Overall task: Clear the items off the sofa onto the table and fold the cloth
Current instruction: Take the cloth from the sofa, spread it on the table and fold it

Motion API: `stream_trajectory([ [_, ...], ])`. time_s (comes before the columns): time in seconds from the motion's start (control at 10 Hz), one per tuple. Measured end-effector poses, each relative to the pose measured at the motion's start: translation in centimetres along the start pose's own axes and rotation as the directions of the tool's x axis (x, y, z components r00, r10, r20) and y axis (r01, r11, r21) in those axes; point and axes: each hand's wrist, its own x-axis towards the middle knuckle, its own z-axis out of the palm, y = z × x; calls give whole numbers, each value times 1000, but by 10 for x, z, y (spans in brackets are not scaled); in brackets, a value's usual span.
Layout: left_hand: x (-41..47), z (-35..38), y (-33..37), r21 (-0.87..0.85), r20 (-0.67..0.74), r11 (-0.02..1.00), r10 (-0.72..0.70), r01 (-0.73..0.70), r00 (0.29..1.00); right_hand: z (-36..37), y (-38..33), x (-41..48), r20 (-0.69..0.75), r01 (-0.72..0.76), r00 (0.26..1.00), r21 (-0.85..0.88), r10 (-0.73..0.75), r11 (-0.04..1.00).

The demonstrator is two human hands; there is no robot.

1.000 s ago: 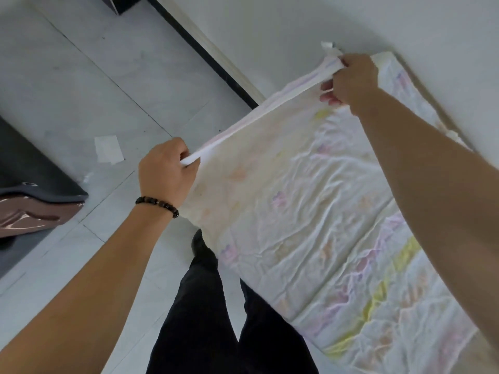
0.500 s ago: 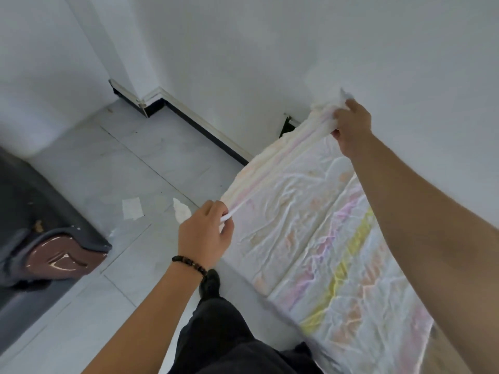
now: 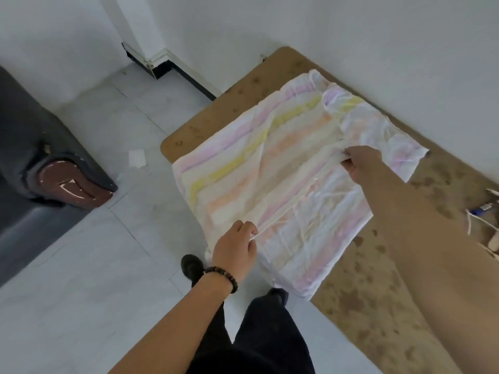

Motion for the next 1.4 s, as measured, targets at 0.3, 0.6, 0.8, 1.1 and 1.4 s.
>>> stream_trajectory([
  [0.3,-53,22,42,-29,-224,990,125,-135,967,-59,-1,-34,-124,133,986,159,-114,978],
  [0.6,-76,128,57,-162,-17,977,139,-140,990,-116,68,12,-300,116,942,-122,-149,986],
  [0.8,-78,160,50,-229,99,972,80,-56,992,-126,119,20,-324,112,932,-163,-161,980],
  [1.1,-59,162,52,-12,-15,990,143,-143,990,-160,92,42,-416,164,869,-266,-267,950],
  [1.4,12,145,66,283,-109,843,502,-457,858,-178,83,56,-239,110,959,-178,-151,978],
])
